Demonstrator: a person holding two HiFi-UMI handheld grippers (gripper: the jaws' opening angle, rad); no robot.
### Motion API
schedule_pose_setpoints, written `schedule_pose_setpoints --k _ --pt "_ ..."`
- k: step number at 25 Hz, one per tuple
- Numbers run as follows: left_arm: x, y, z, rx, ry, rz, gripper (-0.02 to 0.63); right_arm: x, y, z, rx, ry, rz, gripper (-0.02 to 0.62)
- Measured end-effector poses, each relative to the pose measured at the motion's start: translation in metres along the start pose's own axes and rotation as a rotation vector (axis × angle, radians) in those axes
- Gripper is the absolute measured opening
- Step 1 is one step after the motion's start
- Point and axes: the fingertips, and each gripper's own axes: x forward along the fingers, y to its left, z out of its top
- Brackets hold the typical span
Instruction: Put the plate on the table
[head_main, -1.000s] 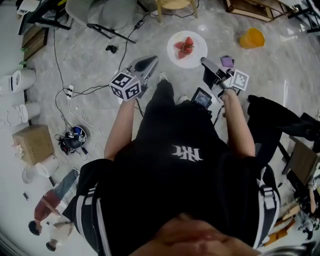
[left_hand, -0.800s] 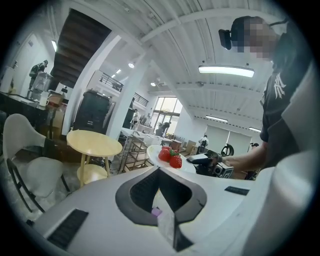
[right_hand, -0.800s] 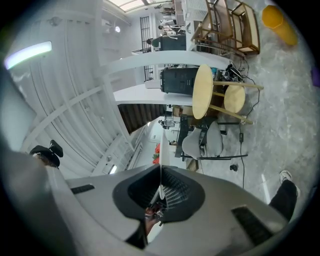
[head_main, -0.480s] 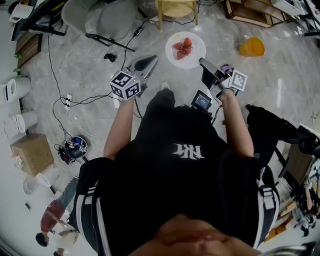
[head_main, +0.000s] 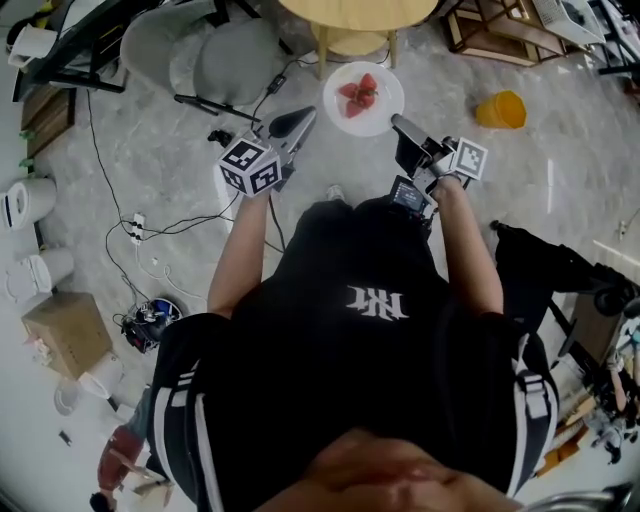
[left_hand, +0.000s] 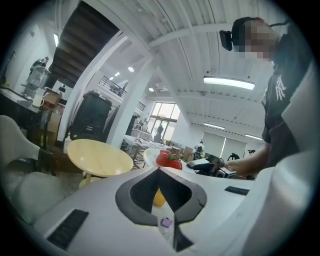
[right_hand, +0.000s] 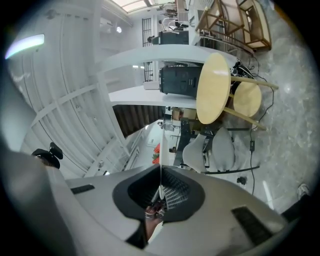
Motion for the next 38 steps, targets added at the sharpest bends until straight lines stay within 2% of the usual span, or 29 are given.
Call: schedule_pose_setpoints --k 4,9,18,22,25,29,32,38 --pt "-0.002 0.031 0.011 -0.031 -0.03 0.03 0.003 0.008 -0.005 0.021 0.014 -0.025 -0.023 0.009" --pt "0.015 0.056 0.019 -0.04 -0.022 0.036 0.003 0.014 -0.012 0.061 0.012 -0.062 -0.029 0.009" --pt "0.08 0.091 0.028 -0.053 0.036 0.044 0.003 0.025 -0.035 0.143 0.052 -0.09 0.038 0.009" --pt "0.119 0.111 0.043 -0.041 0.066 0.064 0.003 0.033 -0.041 0.187 0.049 -0.049 0.045 0.009" --pt "0.147 0.125 0.065 -0.005 0.05 0.082 0.003 0.041 -0.044 0.225 0.044 -0.01 0.058 0.009" --pt "0.183 0.144 0.088 0.004 0.056 0.106 0.003 0.05 -0.05 0.271 0.044 0.026 0.08 0.009" --pt "0.199 0.156 0.098 0.012 0.075 0.126 0.003 0.058 -0.059 0.295 0.047 0.052 0.09 0.009" --pt "0.212 0.185 0.119 0.045 0.042 0.149 0.003 0.086 -0.074 0.322 0.078 0.075 0.089 0.009"
